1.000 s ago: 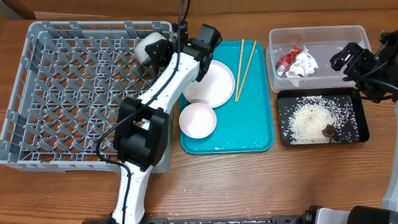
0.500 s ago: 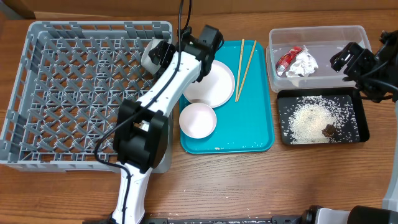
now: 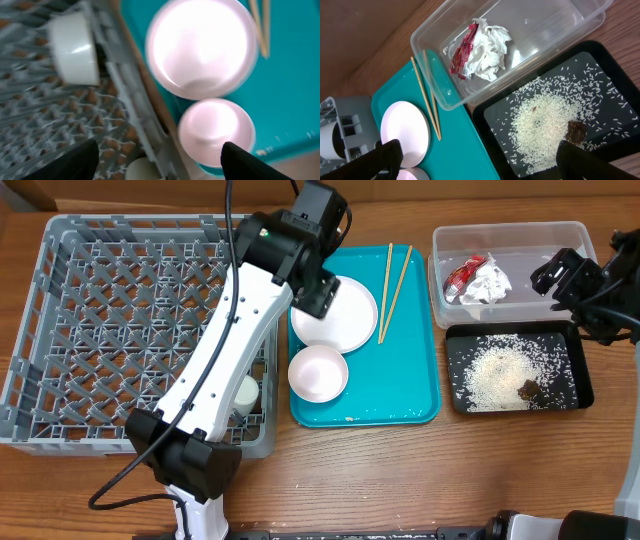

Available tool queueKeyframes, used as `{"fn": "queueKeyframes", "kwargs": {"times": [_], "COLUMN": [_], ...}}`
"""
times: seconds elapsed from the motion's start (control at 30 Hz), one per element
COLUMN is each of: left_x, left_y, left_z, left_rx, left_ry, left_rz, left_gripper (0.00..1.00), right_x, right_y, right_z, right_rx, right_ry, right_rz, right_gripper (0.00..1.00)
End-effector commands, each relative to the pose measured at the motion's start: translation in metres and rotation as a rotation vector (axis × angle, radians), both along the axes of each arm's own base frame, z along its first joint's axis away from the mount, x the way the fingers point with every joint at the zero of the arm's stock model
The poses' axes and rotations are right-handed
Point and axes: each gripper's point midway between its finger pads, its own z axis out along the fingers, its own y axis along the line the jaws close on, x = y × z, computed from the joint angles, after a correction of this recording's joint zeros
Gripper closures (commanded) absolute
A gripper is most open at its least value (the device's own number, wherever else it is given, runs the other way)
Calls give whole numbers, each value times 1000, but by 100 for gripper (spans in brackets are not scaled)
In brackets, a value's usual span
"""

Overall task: Sort waste into correct bins and load items into the dishwasher
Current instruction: 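Set the white bowl in the rack, release, return to tray, then lower the left gripper onto the pink bowl rim and grasp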

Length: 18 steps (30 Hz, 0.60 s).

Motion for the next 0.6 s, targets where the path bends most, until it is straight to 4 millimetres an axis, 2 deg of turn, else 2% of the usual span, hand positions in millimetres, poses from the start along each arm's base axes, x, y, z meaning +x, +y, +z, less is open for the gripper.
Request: {"fn": "queueKeyframes", "kwargs": {"times": [0.0, 0.13, 0.17, 0.23, 0.43, 0.57], "left_x": [-23, -29, -29, -24, -13, -15], "left_y": [-25, -24, -27, -29, -34, -32], "left_z": [-51, -100, -114, -132, -168, -181], "left_rx": [-44, -2, 6, 9, 12, 17], "left_ry": [199, 273, 278, 271, 269, 297], "left_rz": [-226, -327, -352, -358, -381, -377], "left_gripper": [20, 20, 25, 26, 27, 36], "right_x": [1, 1, 1, 1, 1, 1], "right_y": [-3, -3, -3, -3, -3, -3], "right_z": [7, 7, 7, 7, 7, 7], "right_rx": [-10, -10, -10, -10, -10, -10], "right_ry": [-21, -21, -21, -21, -21, -21], "right_rz": [-11, -11, -11, -11, -11, -11], "right_gripper": [0, 0, 0, 0, 0, 0]}}
